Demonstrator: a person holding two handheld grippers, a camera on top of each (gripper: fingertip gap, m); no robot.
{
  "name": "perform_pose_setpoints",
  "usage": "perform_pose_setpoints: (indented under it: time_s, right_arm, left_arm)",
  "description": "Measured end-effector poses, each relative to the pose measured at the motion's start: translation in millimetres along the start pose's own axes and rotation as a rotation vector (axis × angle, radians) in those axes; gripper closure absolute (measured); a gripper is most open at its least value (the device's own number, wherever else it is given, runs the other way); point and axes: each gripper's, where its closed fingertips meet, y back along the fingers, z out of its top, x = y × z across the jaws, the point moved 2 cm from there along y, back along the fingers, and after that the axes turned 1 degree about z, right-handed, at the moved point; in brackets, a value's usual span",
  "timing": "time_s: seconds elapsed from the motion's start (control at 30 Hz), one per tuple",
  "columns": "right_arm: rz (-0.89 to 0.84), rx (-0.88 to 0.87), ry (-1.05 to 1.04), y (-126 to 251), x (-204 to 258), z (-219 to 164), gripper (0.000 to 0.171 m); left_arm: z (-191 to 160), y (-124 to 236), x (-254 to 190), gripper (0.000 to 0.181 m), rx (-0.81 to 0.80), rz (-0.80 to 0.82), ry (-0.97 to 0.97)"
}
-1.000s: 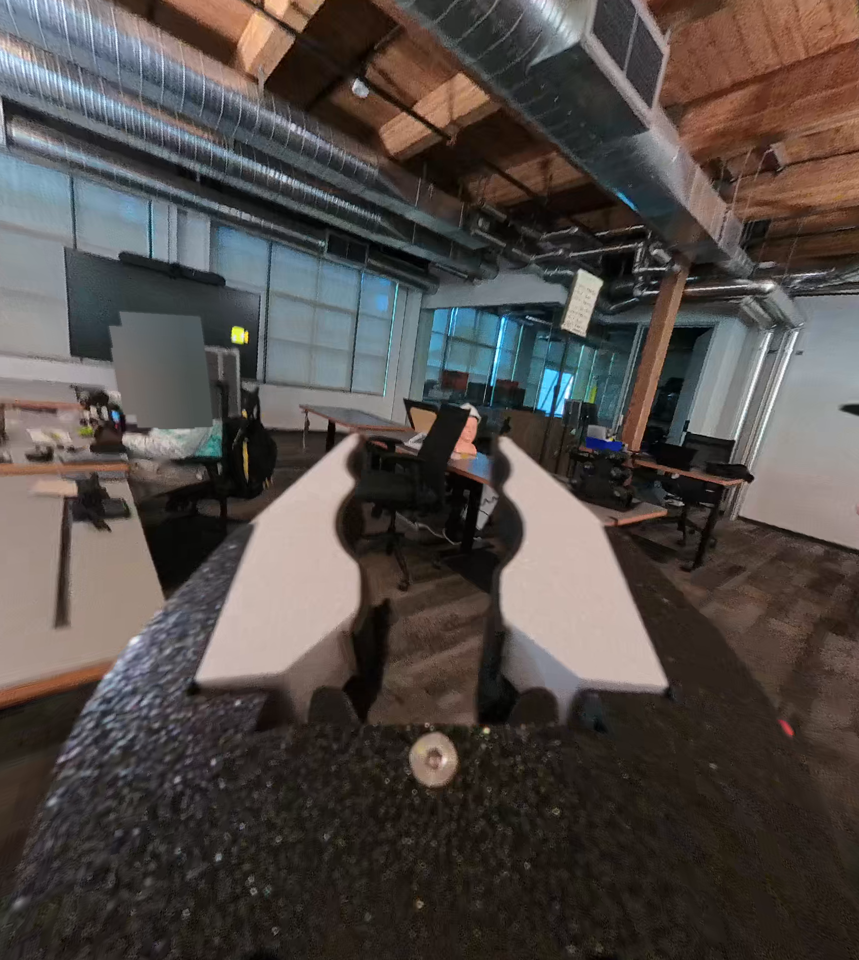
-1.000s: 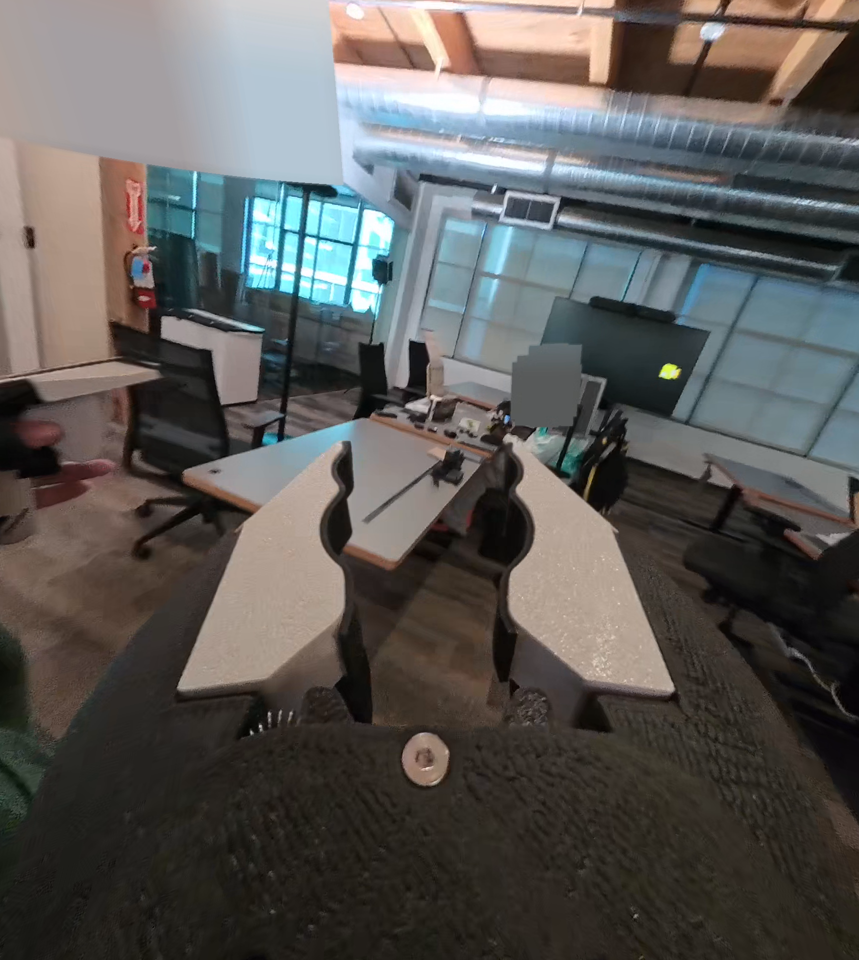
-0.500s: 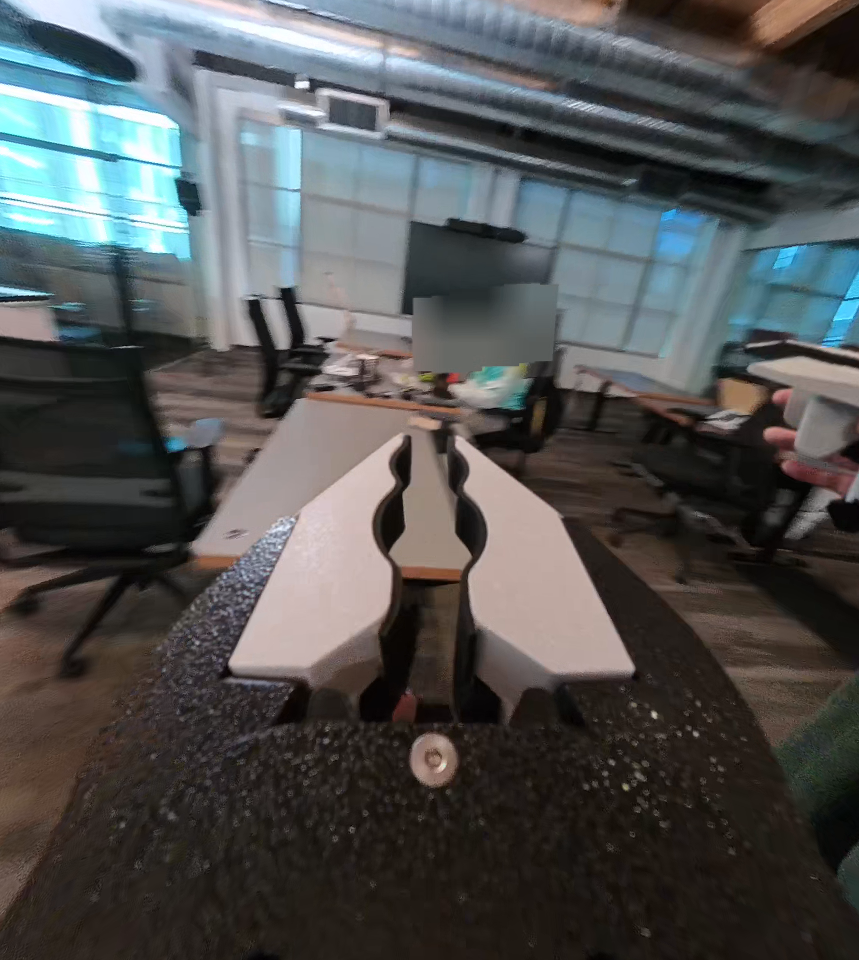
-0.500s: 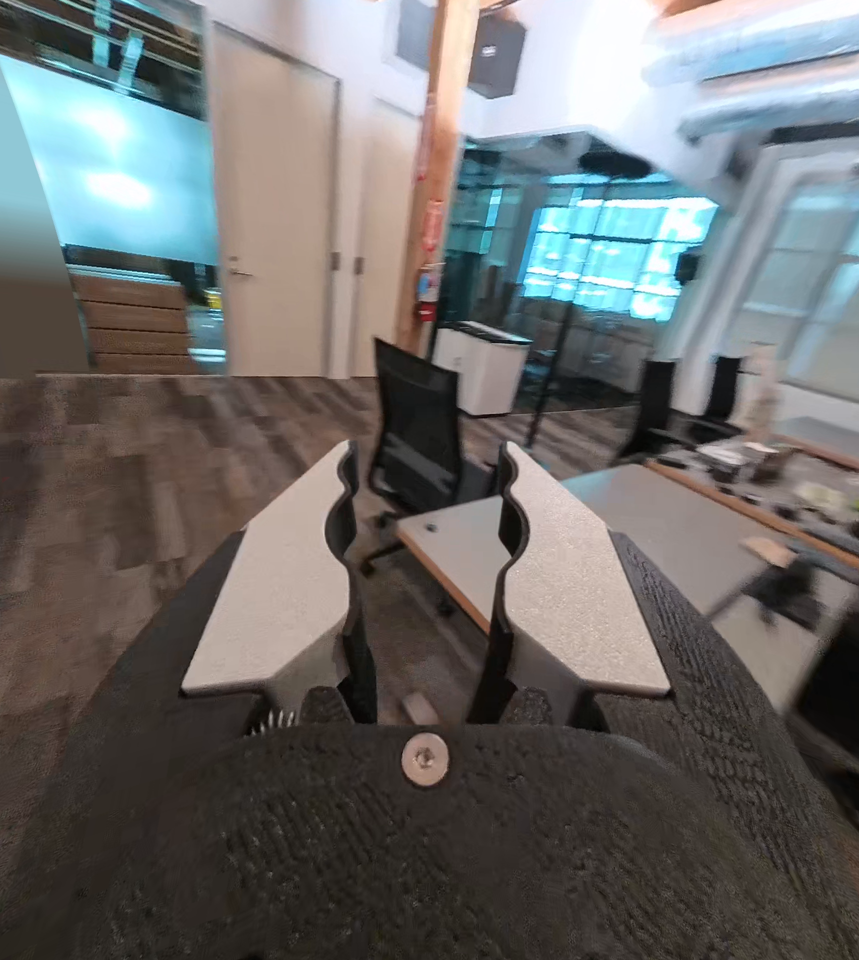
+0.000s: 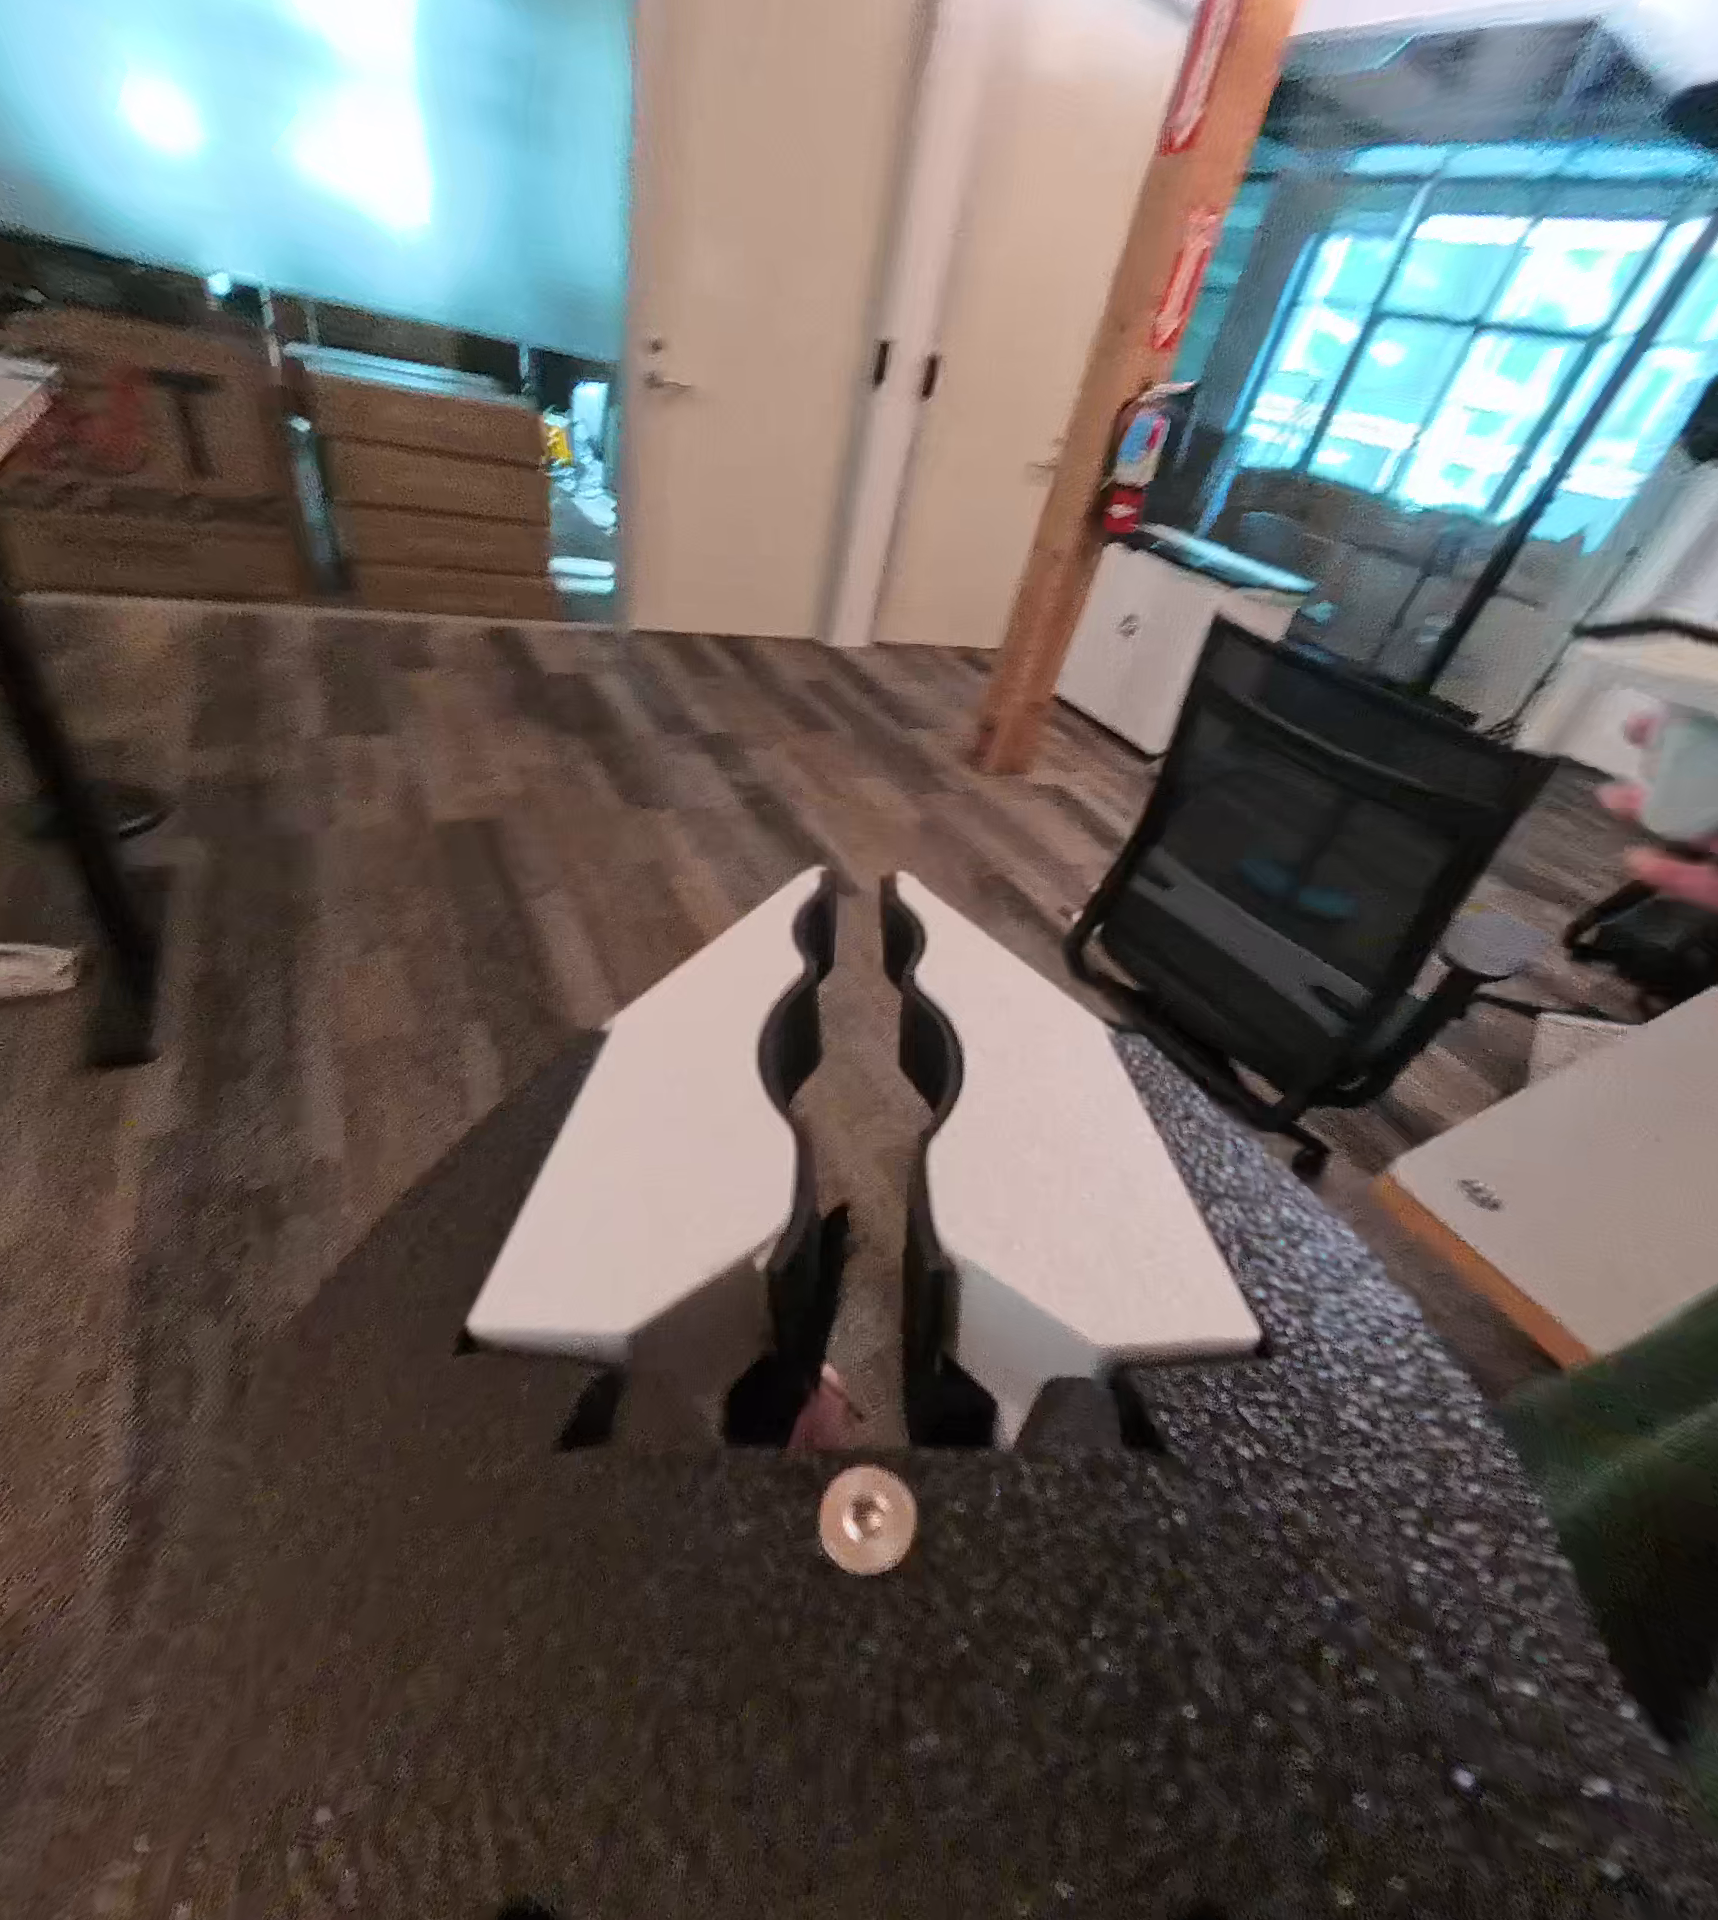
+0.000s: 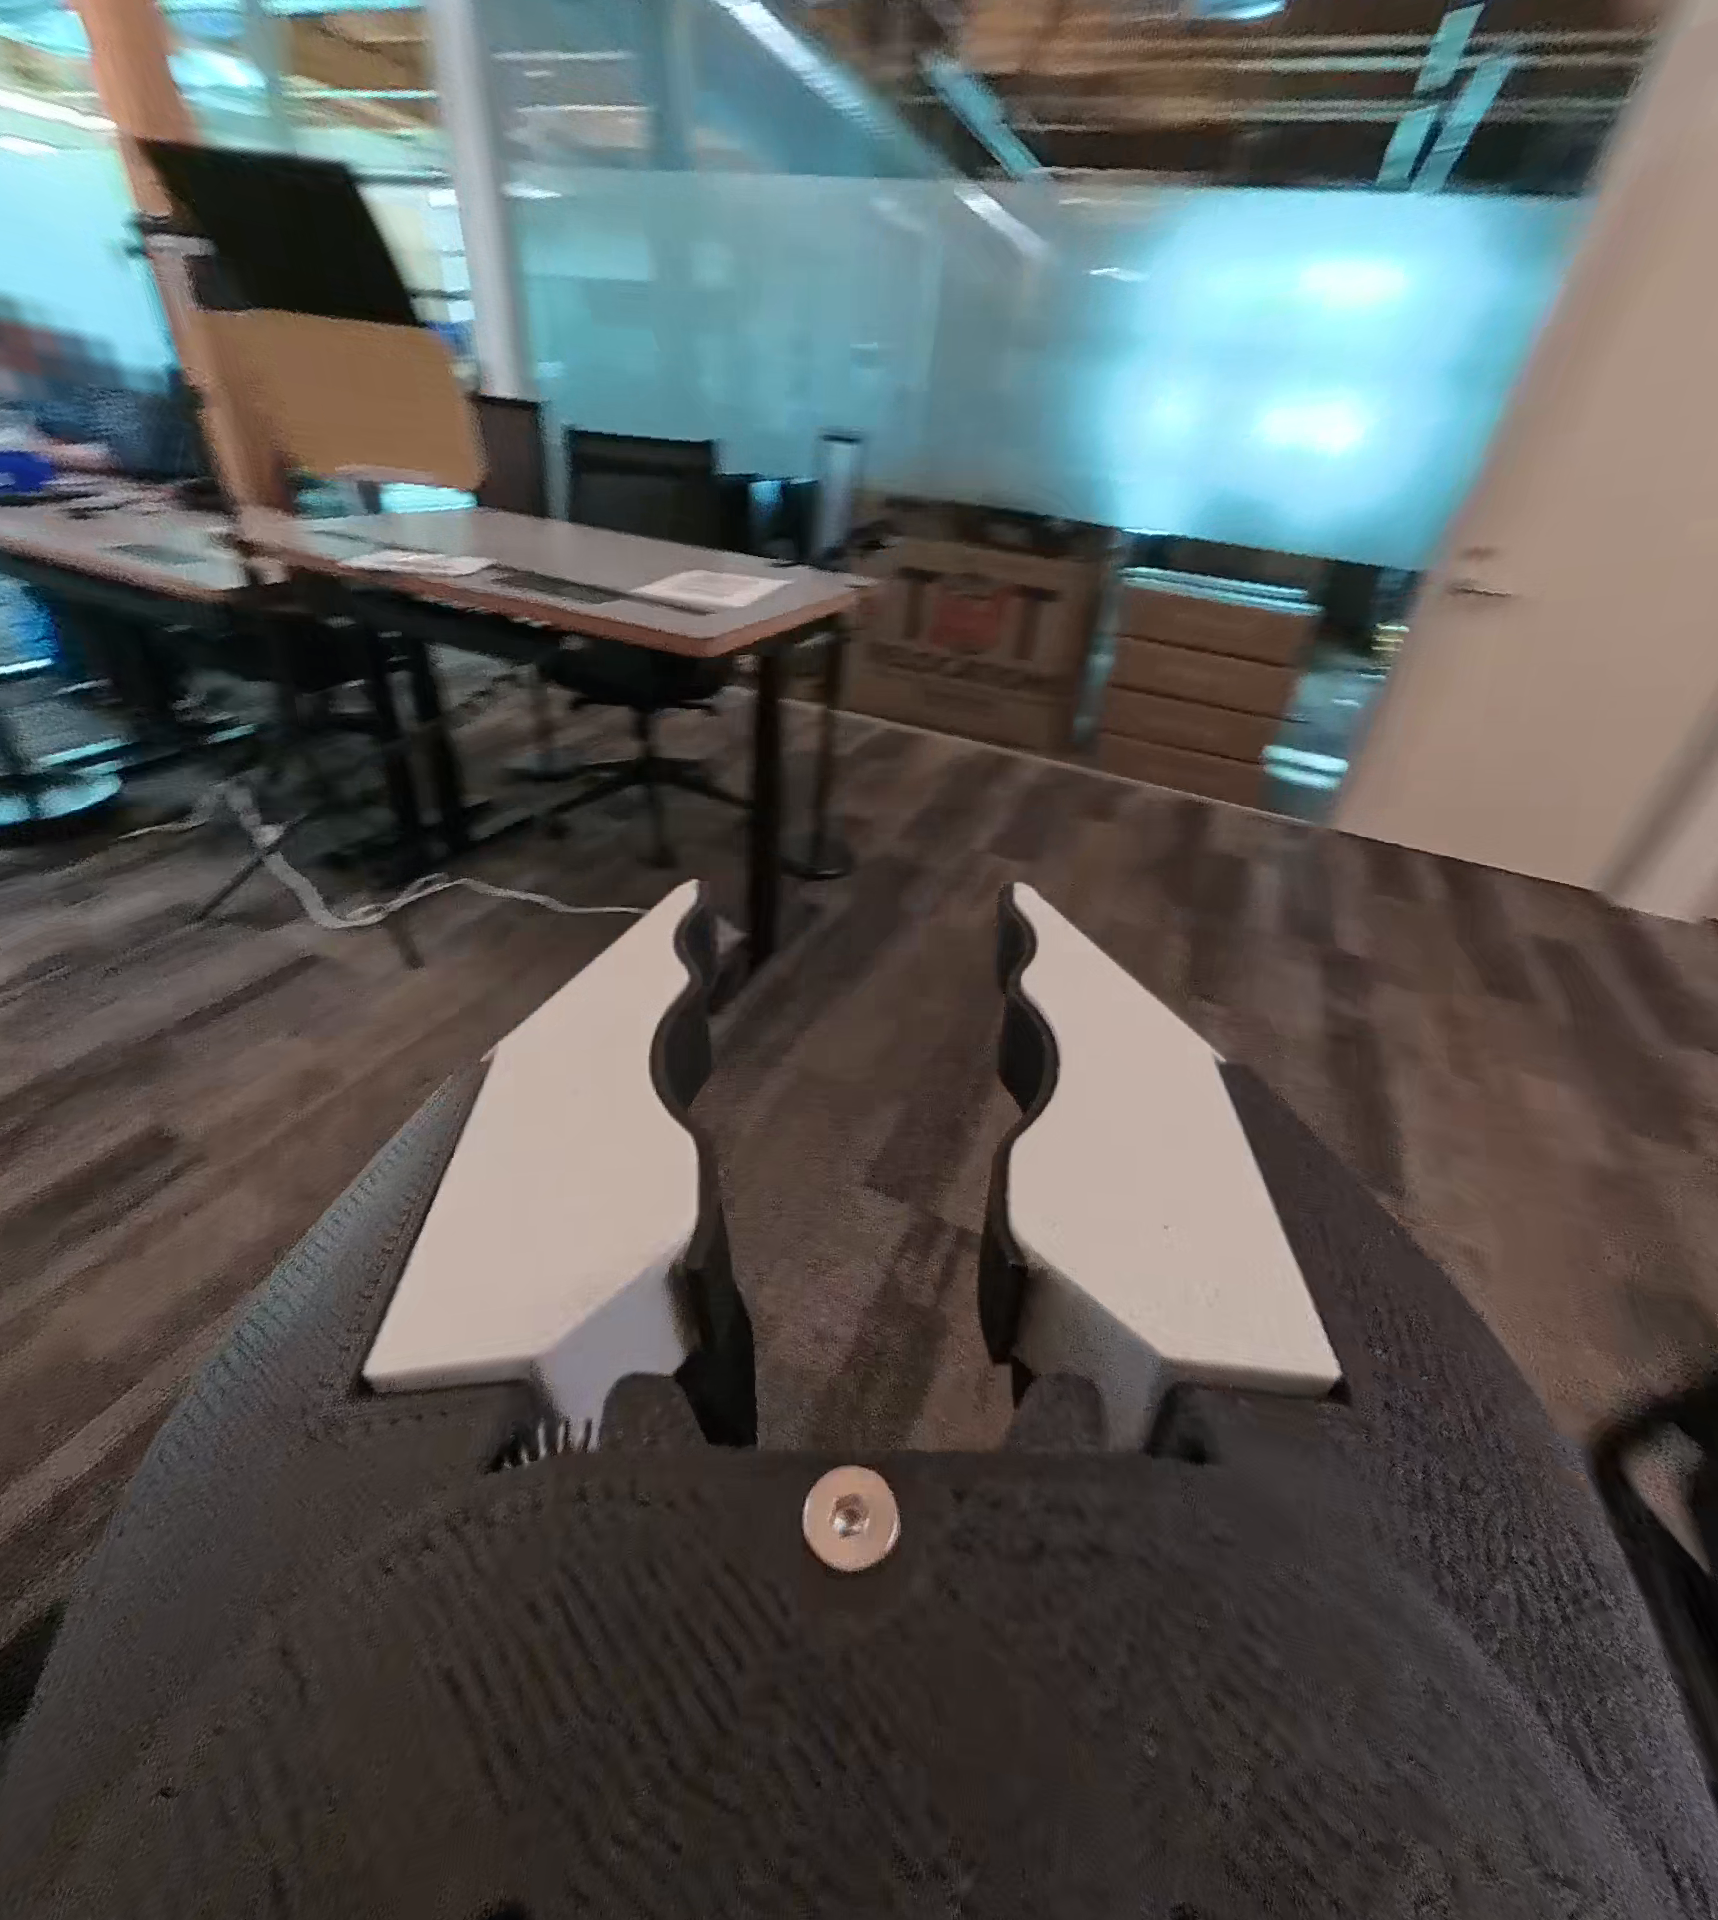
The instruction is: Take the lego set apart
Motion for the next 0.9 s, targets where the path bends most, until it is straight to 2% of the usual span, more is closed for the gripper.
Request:
perform_pose_setpoints:
  time_s: [0.07,0.17,0.27,0.43,0.57,0.73,0.8,0.87,0.9]
  right_arm:
    - [0.136,0.033,0.000,-78.0,1.8,-6.1,0.119]
    - [0.333,0.081,-0.020,-185.1,30.6,-21.7,0.119]
    - [0.508,0.096,-0.034,-277.3,81.0,-37.9,0.119]
    - [0.703,0.112,-0.003,-413.4,174.3,-66.0,0.119]
    - [0.750,0.149,0.123,-528.1,233.4,-86.8,0.119]
    - [0.824,0.222,0.194,-655.8,296.6,-109.7,0.118]
    - [0.830,0.247,0.209,-705.8,320.8,-122.2,0.118]
    - [0.844,0.286,0.218,-756.2,350.1,-135.6,0.118]
    - [0.863,0.303,0.226,-781.0,368.3,-141.4,0.118]
  left_arm:
    - [-8.1,-5.6,26.6,0.172,0.062,0.086,-0.023]
    - [-24.7,1.7,83.1,0.172,0.135,0.331,0.004]
    - [-33.6,20.6,142.7,0.172,0.163,0.542,0.024]
    - [-23.8,44.2,262.0,0.169,0.080,0.812,0.055]
    - [-23.8,40.3,365.5,0.164,0.070,0.912,0.094]
    - [-27.9,2.2,478.5,0.151,0.078,0.839,0.300]
    - [-30.6,-6.0,524.5,0.145,0.101,0.846,0.305]
    - [-32.9,-3.1,577.2,0.137,0.121,0.932,0.265]
    - [-33.2,0.6,604.6,0.128,0.126,0.987,0.242]
